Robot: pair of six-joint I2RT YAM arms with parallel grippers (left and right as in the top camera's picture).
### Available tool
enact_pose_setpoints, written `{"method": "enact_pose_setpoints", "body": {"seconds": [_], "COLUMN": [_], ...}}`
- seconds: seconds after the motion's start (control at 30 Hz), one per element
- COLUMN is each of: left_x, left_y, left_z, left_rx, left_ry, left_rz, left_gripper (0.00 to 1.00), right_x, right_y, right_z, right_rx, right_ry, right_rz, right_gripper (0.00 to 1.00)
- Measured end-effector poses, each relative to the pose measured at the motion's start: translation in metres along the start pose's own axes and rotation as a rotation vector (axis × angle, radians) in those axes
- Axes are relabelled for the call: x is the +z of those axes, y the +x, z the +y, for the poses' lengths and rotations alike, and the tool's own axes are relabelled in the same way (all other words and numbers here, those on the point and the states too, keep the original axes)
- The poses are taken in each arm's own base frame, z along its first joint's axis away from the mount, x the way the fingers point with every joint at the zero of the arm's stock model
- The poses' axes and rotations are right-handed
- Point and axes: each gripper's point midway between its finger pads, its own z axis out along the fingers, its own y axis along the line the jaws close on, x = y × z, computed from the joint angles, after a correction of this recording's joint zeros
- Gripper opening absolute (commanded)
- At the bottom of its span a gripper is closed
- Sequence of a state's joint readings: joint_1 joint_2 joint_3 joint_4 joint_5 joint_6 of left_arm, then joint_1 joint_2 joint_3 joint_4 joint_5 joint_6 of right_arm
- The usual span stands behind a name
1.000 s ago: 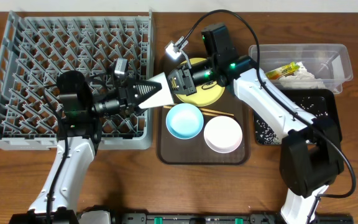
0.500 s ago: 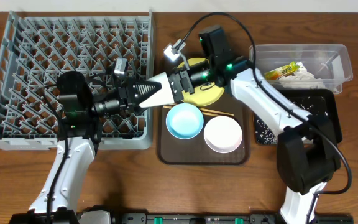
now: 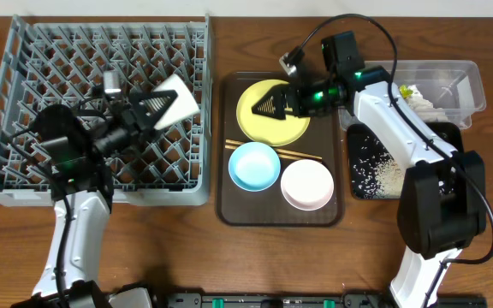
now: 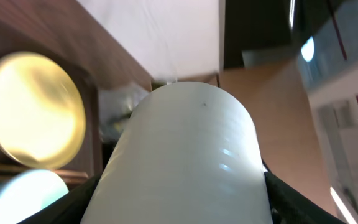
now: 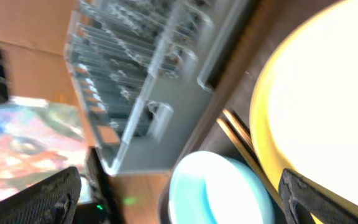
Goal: Sort waste into correct bins and load items into the dishwasher
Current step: 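Lower the white cup into the dish rack with the left gripper and release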
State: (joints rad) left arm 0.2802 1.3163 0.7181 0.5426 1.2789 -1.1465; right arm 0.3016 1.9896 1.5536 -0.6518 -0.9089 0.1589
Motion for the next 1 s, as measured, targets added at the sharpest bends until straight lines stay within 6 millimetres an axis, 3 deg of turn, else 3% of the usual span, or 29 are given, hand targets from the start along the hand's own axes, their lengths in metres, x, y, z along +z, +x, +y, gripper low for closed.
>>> {"method": "enact_pose_setpoints", "body": {"seconds": [0.17, 0.37, 0.5, 0.6, 0.77, 1.0], "left_x": [-0.014, -0.027, -0.033, -0.042, -0.055, -0.047], "left_y": [-0.025, -0.06, -0.071, -0.066, -0.05, -0.006], "left_z": [0.005, -0.023, -0.025, -0.012, 0.006, 0.035], "left_rx": [0.004, 0.059, 0.009, -0.051, -0.01, 0.118], "left_ry": [-0.043, -0.073, -0.184, -0.341, -0.609, -0.924], "left_rz": [-0.104, -0.193, -0.223, -0.235, -0.219, -0.076], "left_gripper": [0.35, 0.35, 0.35, 0.35, 0.35, 0.35], "right_x": [0.0, -0.006, -0.018, -0.026, -0.03, -0.048], "right_y": [0.014, 0.016, 0.008, 0.004, 0.003, 0.008], "right_z": [-0.019, -0.029, -0.028, -0.026, -0.031, -0.036], "right_rx": [0.003, -0.014, -0.049, -0.069, -0.078, -0.061], "right_ry": [0.118, 0.204, 0.269, 0.309, 0.351, 0.464], "right_rz": [0.046, 0.054, 0.033, 0.021, 0.018, 0.064], "right_gripper": [0.99, 0.99, 0.99, 0.99, 0.99, 0.99]}}
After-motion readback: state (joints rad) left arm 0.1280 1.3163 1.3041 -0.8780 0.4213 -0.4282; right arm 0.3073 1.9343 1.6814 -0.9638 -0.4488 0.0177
